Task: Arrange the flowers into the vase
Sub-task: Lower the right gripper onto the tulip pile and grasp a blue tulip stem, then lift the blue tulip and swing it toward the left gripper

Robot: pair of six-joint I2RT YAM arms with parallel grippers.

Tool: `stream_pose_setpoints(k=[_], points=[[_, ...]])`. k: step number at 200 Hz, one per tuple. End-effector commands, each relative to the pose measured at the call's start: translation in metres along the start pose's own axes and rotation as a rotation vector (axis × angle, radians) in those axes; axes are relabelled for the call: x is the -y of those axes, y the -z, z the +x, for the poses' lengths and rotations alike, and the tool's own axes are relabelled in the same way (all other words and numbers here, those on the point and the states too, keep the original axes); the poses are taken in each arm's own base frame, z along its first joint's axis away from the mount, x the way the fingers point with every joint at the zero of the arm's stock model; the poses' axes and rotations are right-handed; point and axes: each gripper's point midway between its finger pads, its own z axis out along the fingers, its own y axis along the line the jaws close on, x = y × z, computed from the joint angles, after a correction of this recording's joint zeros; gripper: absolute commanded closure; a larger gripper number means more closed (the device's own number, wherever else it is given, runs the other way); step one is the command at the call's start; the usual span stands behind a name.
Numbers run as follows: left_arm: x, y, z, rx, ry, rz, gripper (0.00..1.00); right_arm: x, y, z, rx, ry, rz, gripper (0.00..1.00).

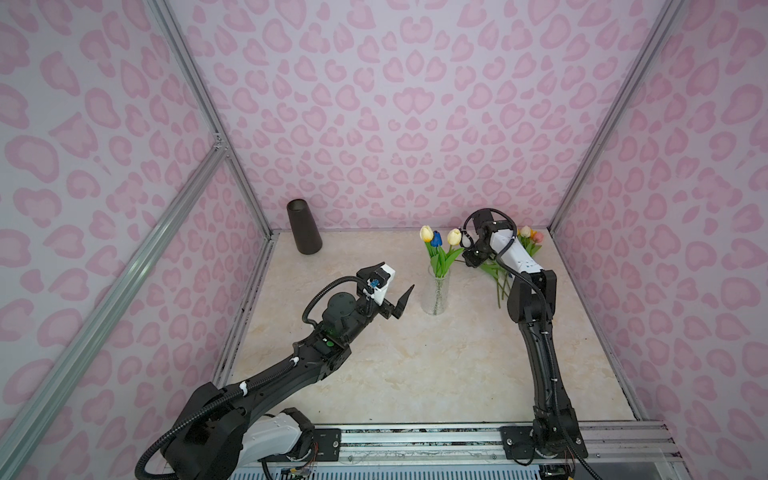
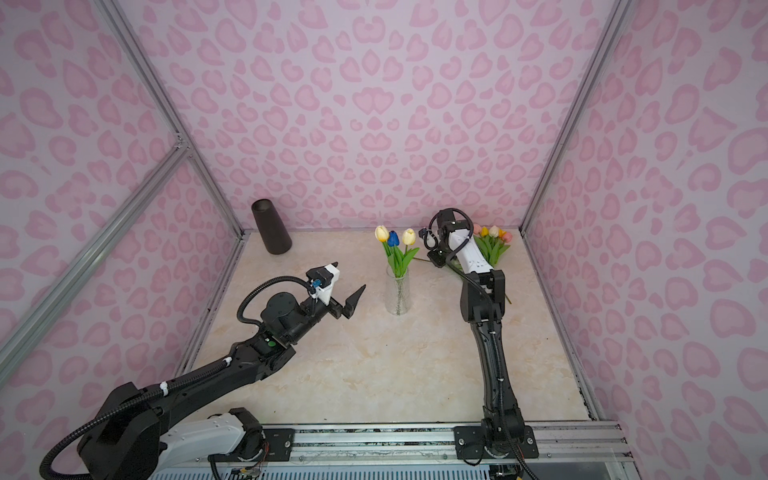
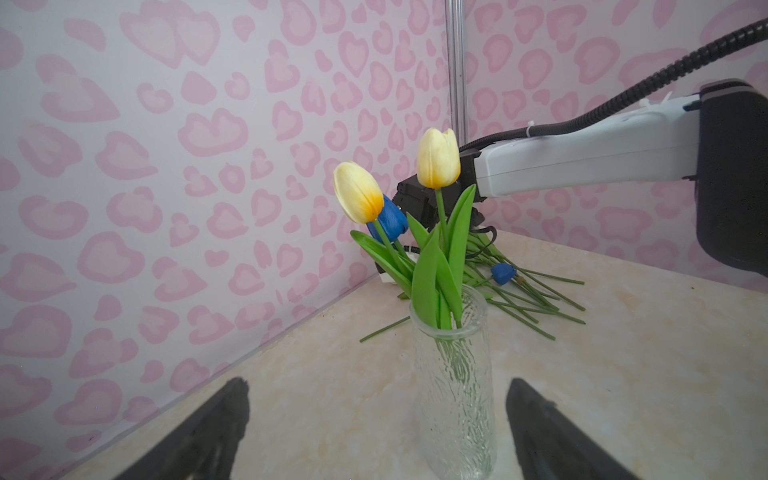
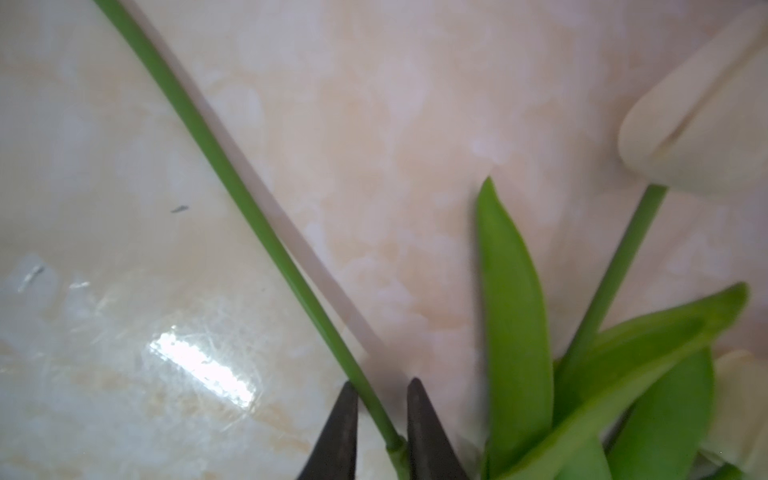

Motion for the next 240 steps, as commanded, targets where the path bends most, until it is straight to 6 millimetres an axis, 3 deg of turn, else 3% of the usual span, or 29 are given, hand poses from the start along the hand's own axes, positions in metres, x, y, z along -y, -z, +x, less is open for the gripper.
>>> stream_pose_setpoints(k=[1, 59, 119, 183, 187, 240], points=[[0.0, -0.001, -0.011, 0.03, -0.006, 0.005, 0.03, -0.007, -0.011, 0.015, -0.051, 0.024, -0.045, 0.85], [-0.001, 0.003, -0.007, 0.02, -0.004, -0.002, 0.02, 0.002, 0.005, 0.013, -0.027, 0.05, -0.032, 0.98], [-0.002, 0.004, -0.009, 0.025, -0.004, -0.007, 0.02, -0.001, 0.047, 0.005, 0.001, 0.072, -0.019, 1.0], [-0.007, 0.01, -0.011, 0.04, -0.005, -0.036, 0.02, 0.001, 0.143, -0.006, 0.141, 0.008, 0.043, 1.0], [-0.006, 0.01, -0.012, 0.041, -0.006, -0.034, 0.02, 0.002, 0.16, -0.009, 0.17, 0.003, 0.063, 1.0], [-0.008, 0.014, -0.016, 0.054, -0.007, -0.04, 0.02, -0.014, 0.266, -0.014, 0.376, 0.045, 0.216, 1.0]])
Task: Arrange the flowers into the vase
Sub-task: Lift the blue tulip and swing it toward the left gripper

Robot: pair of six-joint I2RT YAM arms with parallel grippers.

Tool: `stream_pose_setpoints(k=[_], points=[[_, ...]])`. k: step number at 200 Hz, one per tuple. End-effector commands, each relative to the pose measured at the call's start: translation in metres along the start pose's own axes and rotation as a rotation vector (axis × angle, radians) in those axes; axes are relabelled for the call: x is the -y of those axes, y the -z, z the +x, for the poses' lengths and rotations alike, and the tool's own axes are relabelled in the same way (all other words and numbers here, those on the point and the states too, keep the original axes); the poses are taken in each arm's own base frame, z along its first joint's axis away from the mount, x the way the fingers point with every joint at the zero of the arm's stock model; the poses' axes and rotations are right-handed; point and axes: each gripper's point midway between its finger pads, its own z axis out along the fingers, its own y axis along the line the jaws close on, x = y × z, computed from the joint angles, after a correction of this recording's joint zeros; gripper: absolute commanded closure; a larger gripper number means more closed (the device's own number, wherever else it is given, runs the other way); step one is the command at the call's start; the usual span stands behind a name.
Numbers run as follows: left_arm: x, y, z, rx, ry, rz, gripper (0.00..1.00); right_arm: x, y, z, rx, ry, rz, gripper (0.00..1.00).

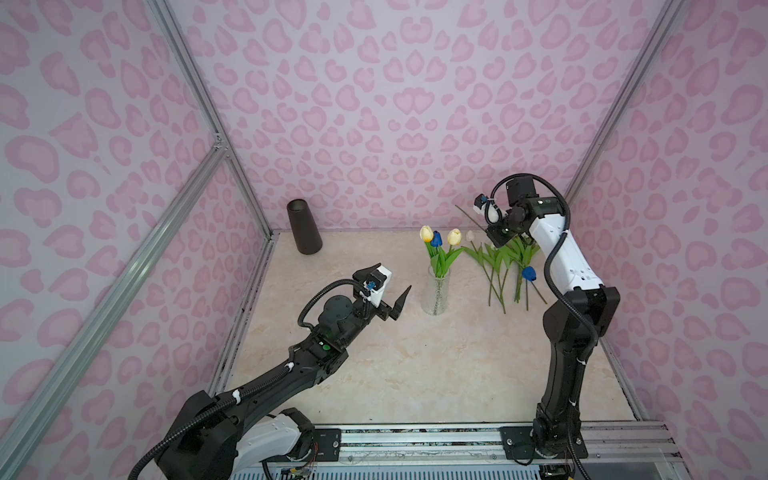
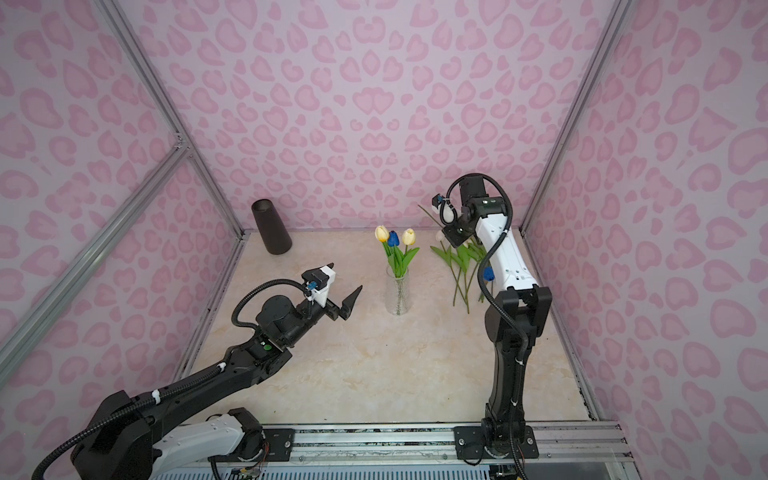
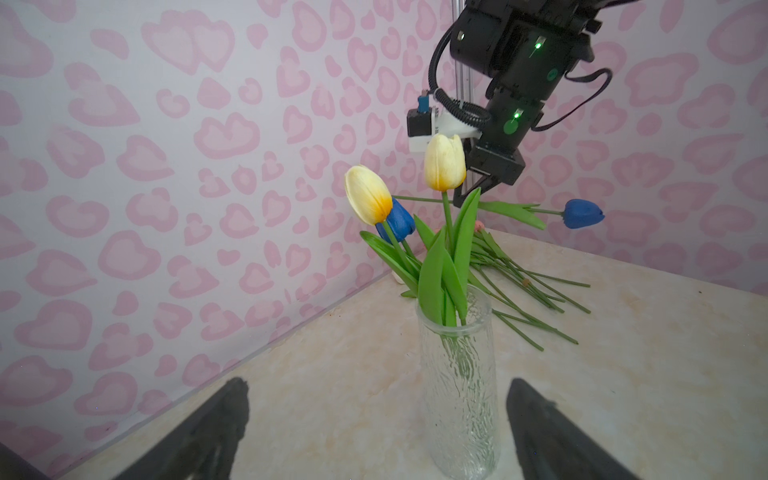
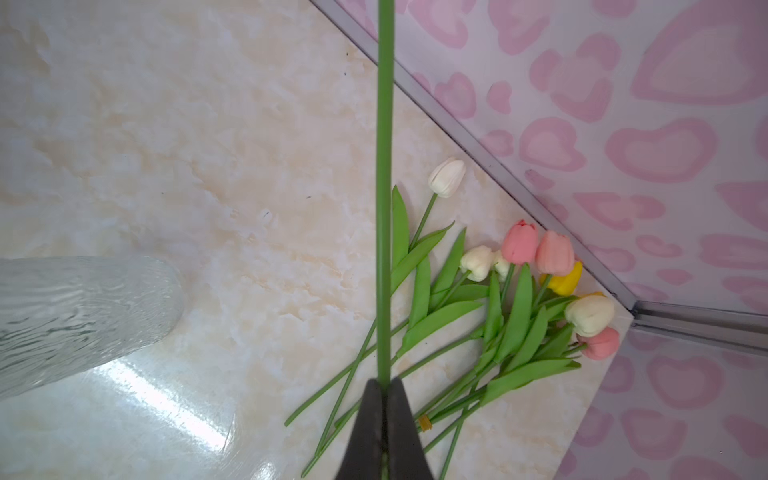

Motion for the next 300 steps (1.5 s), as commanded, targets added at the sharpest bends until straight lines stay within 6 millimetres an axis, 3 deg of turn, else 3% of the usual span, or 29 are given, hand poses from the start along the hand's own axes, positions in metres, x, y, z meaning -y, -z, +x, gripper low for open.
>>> stream_pose_setpoints(k=[1, 21, 35, 58, 77, 116, 139, 171, 210, 229, 270, 300], points=[[-0.004, 0.003, -0.013, 0.05, -0.004, -0.018, 0.02, 0.0, 0.032, -0.017, 0.096, 0.031, 0.088, 1.0], [-0.005, 0.008, -0.022, 0.071, -0.01, -0.019, 0.02, -0.006, 0.073, -0.029, 0.205, 0.077, 0.176, 1.0], [-0.003, 0.012, -0.031, 0.095, -0.026, -0.003, 0.03, -0.023, 0.103, -0.038, 0.299, 0.14, 0.203, 1.0], [-0.002, 0.02, -0.049, 0.139, -0.048, 0.013, 0.03, -0.068, 0.155, -0.054, 0.432, 0.25, 0.176, 1.0], [0.005, 0.031, -0.063, 0.181, -0.071, 0.056, 0.03, -0.111, 0.178, -0.057, 0.48, 0.367, 0.115, 1.0], [0.045, 0.053, -0.074, 0.116, -0.181, 0.322, 0.03, -0.176, 0.169, -0.025, 0.396, 0.564, -0.025, 1.0], [0.051, 0.064, -0.072, 0.068, -0.218, 0.37, 0.02, -0.213, 0.157, 0.004, 0.416, 0.777, -0.059, 1.0], [0.053, 0.067, -0.064, -0.003, -0.238, 0.397, 0.01, -0.231, 0.164, 0.025, 0.528, 0.901, -0.025, 1.0], [0.069, 0.061, -0.057, -0.095, -0.248, 0.533, 0.01, -0.266, 0.166, 0.046, 0.407, 1.003, -0.166, 1.0], [0.079, 0.058, -0.049, -0.166, -0.229, 0.613, 0.05, -0.275, 0.161, 0.052, 0.366, 1.014, -0.224, 1.0], [0.088, 0.058, -0.042, -0.224, -0.214, 0.674, 0.33, -0.275, 0.158, 0.048, 0.381, 1.027, -0.202, 1.0], [0.092, 0.055, -0.036, -0.251, -0.208, 0.696, 0.35, -0.275, 0.161, 0.045, 0.393, 1.047, -0.2, 1.0]])
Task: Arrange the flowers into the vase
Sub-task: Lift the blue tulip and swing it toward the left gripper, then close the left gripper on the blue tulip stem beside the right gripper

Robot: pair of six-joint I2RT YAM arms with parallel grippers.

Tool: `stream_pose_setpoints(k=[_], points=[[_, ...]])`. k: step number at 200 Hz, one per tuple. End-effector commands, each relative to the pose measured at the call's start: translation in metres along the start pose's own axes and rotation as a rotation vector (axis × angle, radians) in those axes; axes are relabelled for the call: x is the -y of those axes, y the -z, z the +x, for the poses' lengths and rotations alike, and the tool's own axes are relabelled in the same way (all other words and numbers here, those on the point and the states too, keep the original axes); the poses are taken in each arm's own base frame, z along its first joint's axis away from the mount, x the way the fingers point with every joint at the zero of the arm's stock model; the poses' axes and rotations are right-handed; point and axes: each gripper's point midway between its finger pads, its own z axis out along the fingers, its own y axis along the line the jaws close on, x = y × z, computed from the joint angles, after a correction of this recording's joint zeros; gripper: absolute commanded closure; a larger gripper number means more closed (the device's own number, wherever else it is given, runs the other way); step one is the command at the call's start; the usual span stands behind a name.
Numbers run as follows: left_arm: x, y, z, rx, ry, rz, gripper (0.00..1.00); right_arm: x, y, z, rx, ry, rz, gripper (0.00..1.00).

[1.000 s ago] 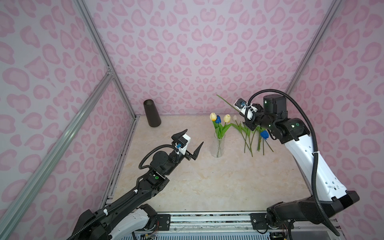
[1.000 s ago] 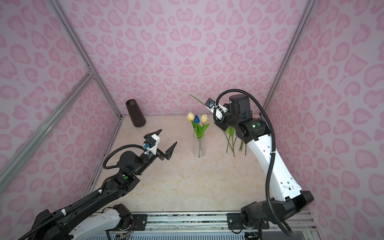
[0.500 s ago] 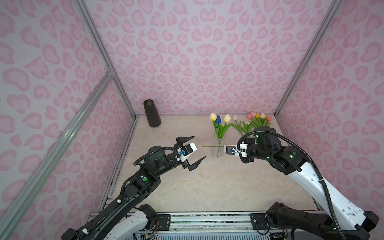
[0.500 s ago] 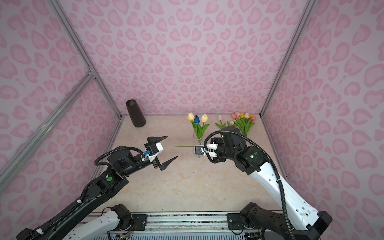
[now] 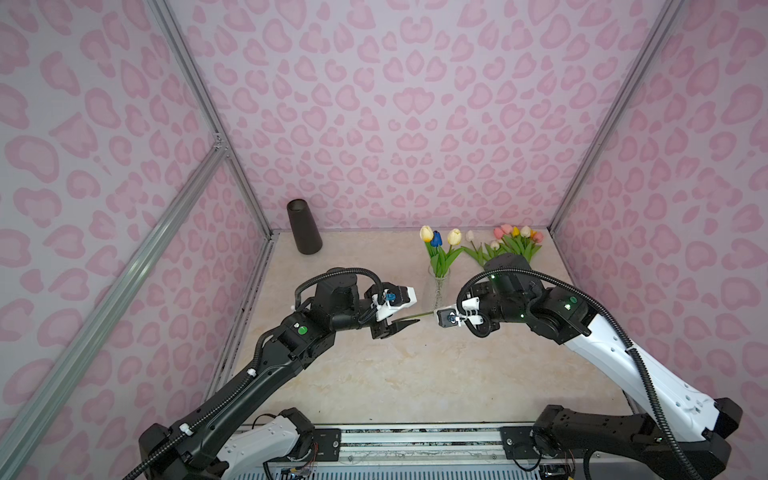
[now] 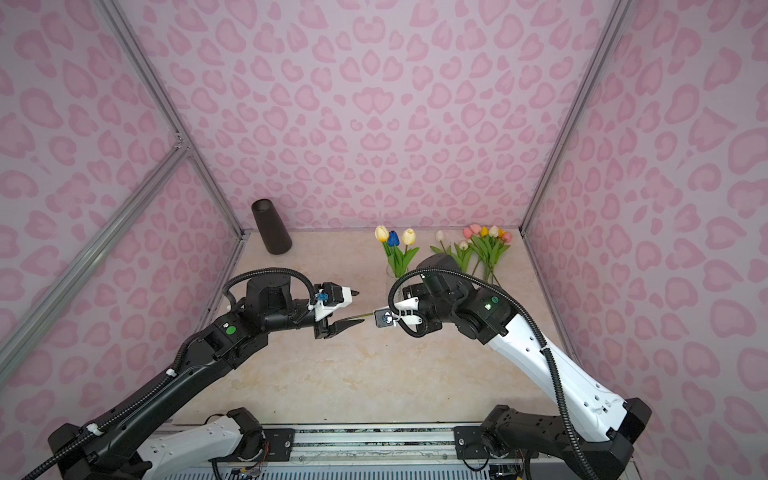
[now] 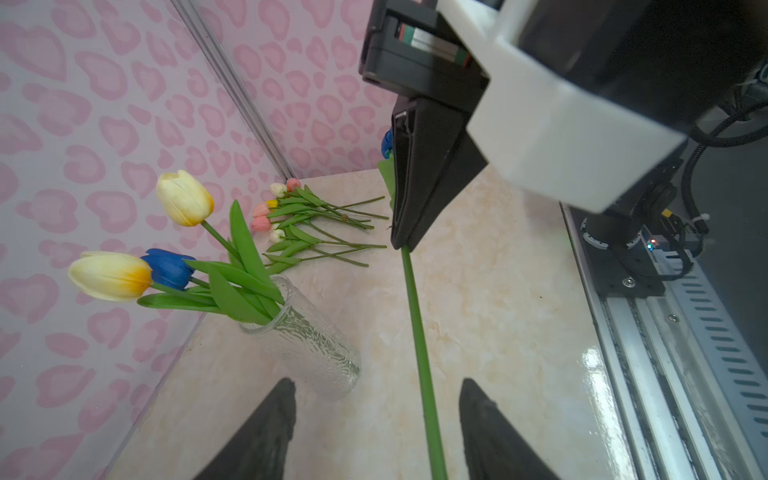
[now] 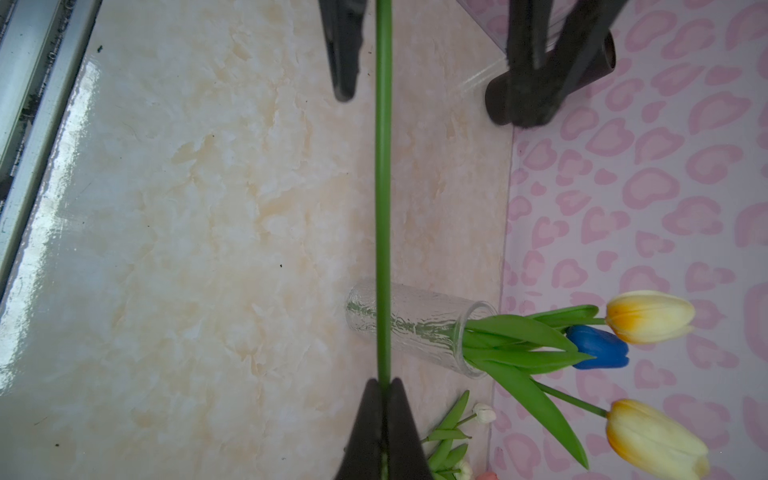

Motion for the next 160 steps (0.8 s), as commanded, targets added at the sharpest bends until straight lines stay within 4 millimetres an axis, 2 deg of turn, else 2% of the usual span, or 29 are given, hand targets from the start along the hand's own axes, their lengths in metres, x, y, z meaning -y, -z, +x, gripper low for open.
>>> stream_pose_setpoints(k=[1, 45, 118, 137, 160], points=[[0.006, -0.002, 0.003, -0.02, 0.007, 0.045, 0.36, 0.003, 0.001, -0.002, 0.002, 0.026, 0.008, 1.0], [0.005, -0.01, 0.007, -0.042, 0.014, 0.064, 0.49, 0.007, 0.002, -0.005, 0.02, 0.048, 0.03, 1.0], [0.006, -0.015, 0.012, -0.063, 0.018, 0.071, 0.88, 0.013, -0.007, -0.005, 0.025, 0.037, 0.007, 1.0], [0.005, -0.014, 0.011, -0.063, 0.018, 0.062, 0.96, 0.014, -0.008, -0.004, 0.025, 0.035, 0.004, 1.0], [0.003, -0.015, 0.013, -0.068, 0.022, 0.053, 0.96, 0.015, -0.01, -0.004, 0.025, 0.033, 0.0, 1.0]])
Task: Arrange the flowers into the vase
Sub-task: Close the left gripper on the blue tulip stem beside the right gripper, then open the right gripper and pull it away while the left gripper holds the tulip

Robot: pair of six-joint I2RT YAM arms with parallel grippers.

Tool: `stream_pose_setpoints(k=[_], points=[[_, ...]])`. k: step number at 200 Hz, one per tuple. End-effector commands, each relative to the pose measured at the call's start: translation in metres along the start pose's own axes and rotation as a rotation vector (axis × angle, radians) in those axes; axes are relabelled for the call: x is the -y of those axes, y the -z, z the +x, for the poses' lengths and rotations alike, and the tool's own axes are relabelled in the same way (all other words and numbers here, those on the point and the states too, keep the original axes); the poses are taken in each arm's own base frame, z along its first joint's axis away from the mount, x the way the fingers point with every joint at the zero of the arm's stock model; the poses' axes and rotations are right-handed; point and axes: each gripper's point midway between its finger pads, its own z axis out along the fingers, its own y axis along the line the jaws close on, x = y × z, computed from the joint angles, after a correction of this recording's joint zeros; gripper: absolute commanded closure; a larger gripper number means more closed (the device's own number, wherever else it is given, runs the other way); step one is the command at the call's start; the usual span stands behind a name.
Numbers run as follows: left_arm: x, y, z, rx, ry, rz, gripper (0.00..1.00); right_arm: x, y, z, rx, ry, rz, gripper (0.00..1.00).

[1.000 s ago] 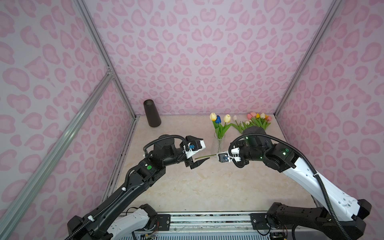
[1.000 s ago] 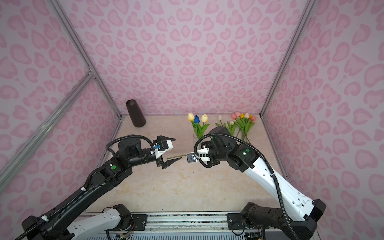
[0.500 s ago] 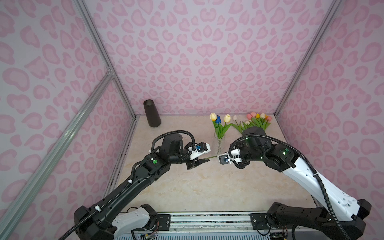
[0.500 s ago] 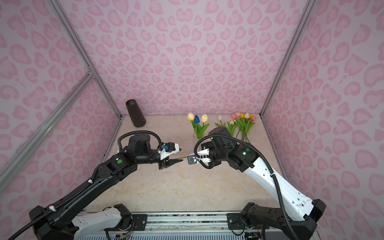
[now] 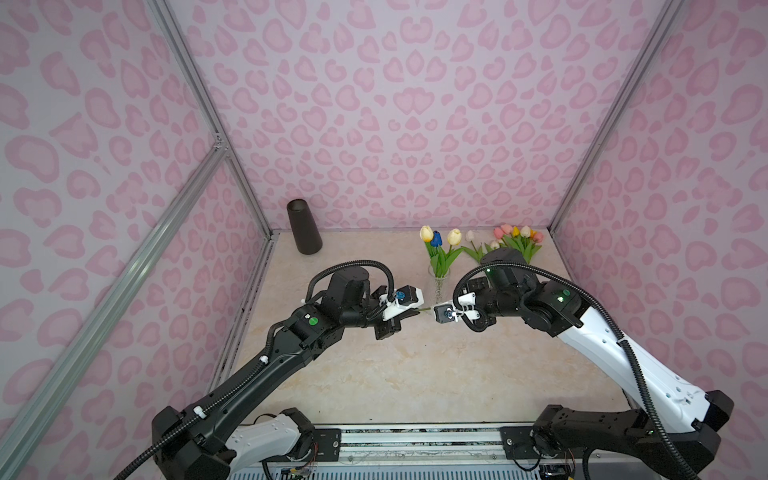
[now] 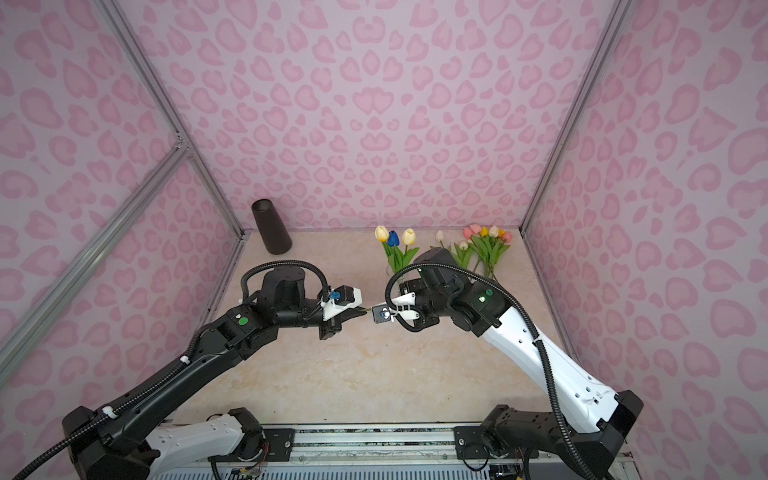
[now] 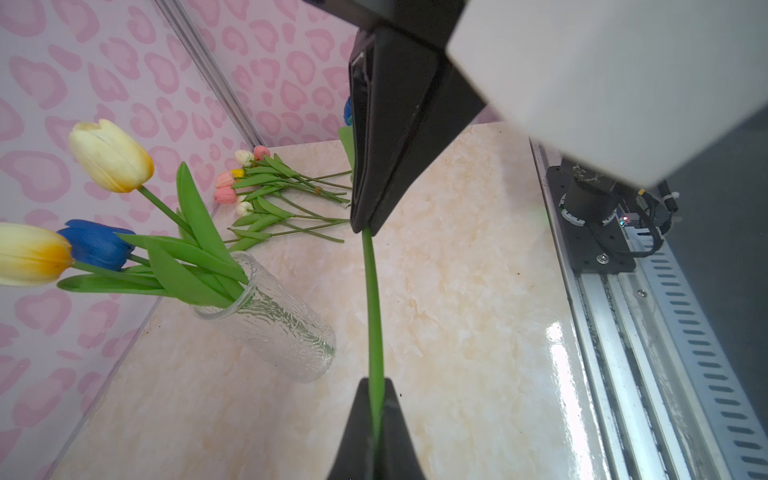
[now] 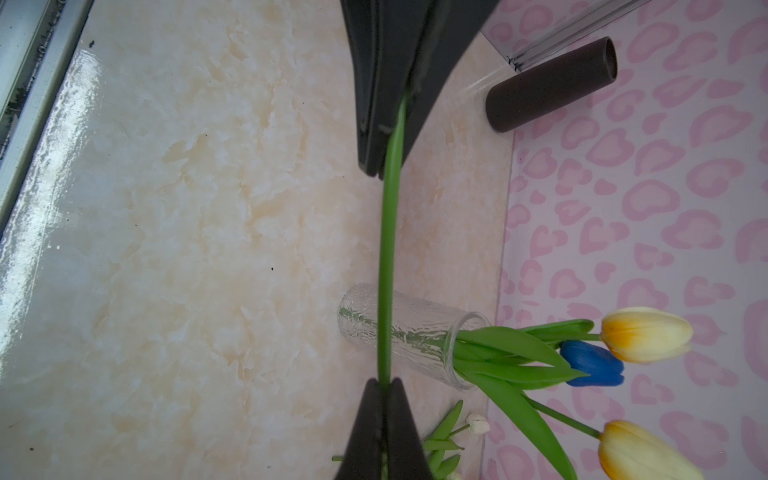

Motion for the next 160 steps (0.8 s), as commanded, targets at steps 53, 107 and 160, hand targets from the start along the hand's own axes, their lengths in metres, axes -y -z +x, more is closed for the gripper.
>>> stream_pose_setpoints(k=[53, 107, 160], points=[[-0.011, 0.002, -0.006, 0.019, -0.014, -0.062, 0.96, 0.014, 0.004, -0.009, 0.053, 0.004, 0.085, 0.89], [-0.008, 0.011, -0.021, 0.083, -0.035, -0.067, 0.96, 0.027, 0.027, -0.024, 0.103, -0.065, 0.187, 0.2], [-0.045, 0.047, -0.055, 0.275, -0.044, -0.349, 0.96, 0.106, 0.215, -0.091, 0.799, -0.335, 0.883, 0.17]])
